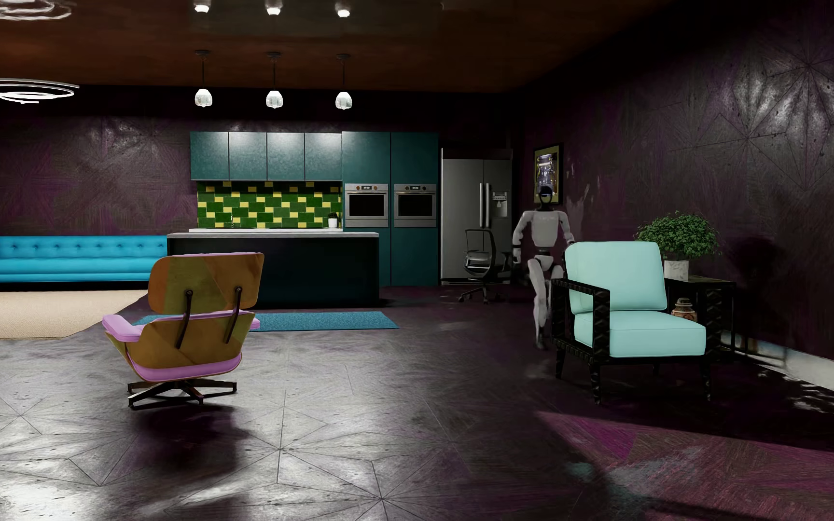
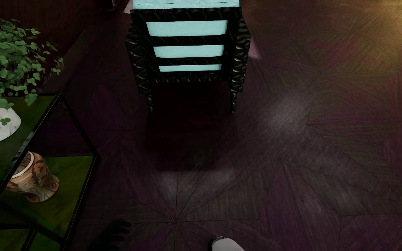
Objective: Head to the light teal armchair
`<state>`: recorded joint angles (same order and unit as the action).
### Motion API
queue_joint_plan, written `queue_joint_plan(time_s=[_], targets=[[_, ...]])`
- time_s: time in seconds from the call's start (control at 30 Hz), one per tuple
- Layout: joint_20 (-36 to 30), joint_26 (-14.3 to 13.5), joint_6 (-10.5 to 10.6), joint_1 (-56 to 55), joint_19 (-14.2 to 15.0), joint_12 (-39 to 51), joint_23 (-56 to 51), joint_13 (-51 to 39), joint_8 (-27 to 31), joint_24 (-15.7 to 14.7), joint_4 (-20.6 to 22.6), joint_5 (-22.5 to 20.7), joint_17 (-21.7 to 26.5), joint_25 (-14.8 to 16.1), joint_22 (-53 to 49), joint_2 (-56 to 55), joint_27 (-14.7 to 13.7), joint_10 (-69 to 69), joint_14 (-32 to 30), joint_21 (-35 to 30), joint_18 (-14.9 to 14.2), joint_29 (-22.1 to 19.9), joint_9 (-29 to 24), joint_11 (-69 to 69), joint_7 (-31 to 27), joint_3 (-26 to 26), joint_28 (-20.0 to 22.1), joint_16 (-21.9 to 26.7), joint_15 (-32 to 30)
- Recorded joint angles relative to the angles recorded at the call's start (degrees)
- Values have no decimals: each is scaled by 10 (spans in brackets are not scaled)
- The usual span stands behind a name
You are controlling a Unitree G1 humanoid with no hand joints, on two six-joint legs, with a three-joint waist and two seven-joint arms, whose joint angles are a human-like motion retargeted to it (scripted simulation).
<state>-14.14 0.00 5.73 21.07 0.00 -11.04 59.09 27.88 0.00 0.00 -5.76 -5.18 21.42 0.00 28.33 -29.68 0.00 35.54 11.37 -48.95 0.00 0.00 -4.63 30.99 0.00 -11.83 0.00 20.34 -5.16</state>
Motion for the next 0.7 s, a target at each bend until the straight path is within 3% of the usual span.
queue_joint_plan(time_s=[0.03, 0.07, 0.1, 0.13, 0.17, 0.23, 0.3, 0.37, 0.4, 0.43, 0.47, 0.5, 0.57, 0.63, 0.67, 0.7], targets=[[-9, 0, 20, -25, 0, -11, 10, -7, 0, 0, -28, -27, 0, 0, 48, -3, 0, 92, -114, -15, 0, 0, 3, 48, 0, 10, 0, -14, -75], [-25, 0, 23, -50, 0, -24, 9, -17, 0, 0, -36, -45, 2, 0, 105, 28, 0, 190, -210, -11, 0, 0, -4, 80, 0, 24, 0, -25, -74], [-55, 0, 16, -118, 0, -32, -1, -39, 0, 0, -36, -60, -5, 0, 152, 63, 0, 312, -202, -2, 0, 0, -10, 84, 0, 38, 0, -19, -59], [-90, 0, 18, -176, 0, -29, -31, -56, 0, 0, -44, -72, 2, 0, 201, 119, 0, 409, -111, 16, 0, 0, -23, 69, 0, 64, 0, -26, -30], [-110, 0, 4, -224, 0, -41, -55, -78, 0, 0, -36, -72, 2, 0, 237, 173, 0, 454, -23, 35, 0, 0, -23, 55, 0, 109, 0, -24, 0], [-134, 0, -17, -314, 0, -84, -119, -130, 0, 0, -24, -58, 12, 0, 275, 273, 0, 410, 35, 75, 0, 0, -20, 14, 0, 183, 0, -19, 69], [-146, 0, -31, -363, 0, -133, -186, -175, 0, 0, -20, -33, 23, 0, 286, 363, 0, 223, 14, 143, 0, 0, -13, -28, 0, 237, 0, -7, 143], [-147, 0, -25, -394, 0, -163, -229, -223, 0, 0, -32, -30, 28, 0, 287, 434, 0, 1, -103, 221, 0, 0, 0, -63, 0, 267, 0, 1, 217], [-150, 0, -26, -408, 0, -170, -247, -245, 0, 0, -35, -21, 30, 0, 287, 450, 0, -36, -301, 251, 0, 0, 10, -63, 0, 280, 0, 3, 239], [-151, 0, -26, -422, 0, -171, -268, -260, 0, 0, -36, -10, 34, 0, 295, 454, 0, -290, -418, 277, 0, 0, 16, -52, 0, 297, 0, 2, 246], [-131, 0, -24, -449, 0, -176, -270, -269, 0, 0, -34, -10, 34, 0, 306, 479, 0, -70, -418, 280, 0, 0, 22, -48, 0, 295, 0, -3, 239], [-122, 0, -28, -453, 0, -174, -281, -261, 0, 0, -21, 9, 34, 0, 312, 492, 0, -28, -266, 291, 0, 0, 22, -21, 0, 306, 0, -8, 215], [-116, 0, -38, -448, 0, -179, -273, -213, 0, 0, 33, 38, 13, 0, 327, 473, 0, 42, -101, 310, 0, 0, 38, 118, 0, 295, 0, -11, 91], [-96, 0, -47, -357, 0, -161, -198, -187, 0, 0, 42, 61, -19, 0, 301, 400, 0, 88, -23, 292, 0, 0, 11, 353, 0, 284, 0, -15, -10], [-87, 0, -44, -327, 0, -136, -140, -192, 0, 0, 49, 54, -25, 0, 307, 347, 0, 85, -4, 253, 0, 0, 2, 455, 0, 267, 0, -16, -11], [-94, 0, -41, -302, 0, -109, -113, -192, 0, 0, 65, 61, -10, 0, 258, 300, 0, 65, -4, 153, 0, 0, -6, 501, 0, 229, 0, -12, -13]])
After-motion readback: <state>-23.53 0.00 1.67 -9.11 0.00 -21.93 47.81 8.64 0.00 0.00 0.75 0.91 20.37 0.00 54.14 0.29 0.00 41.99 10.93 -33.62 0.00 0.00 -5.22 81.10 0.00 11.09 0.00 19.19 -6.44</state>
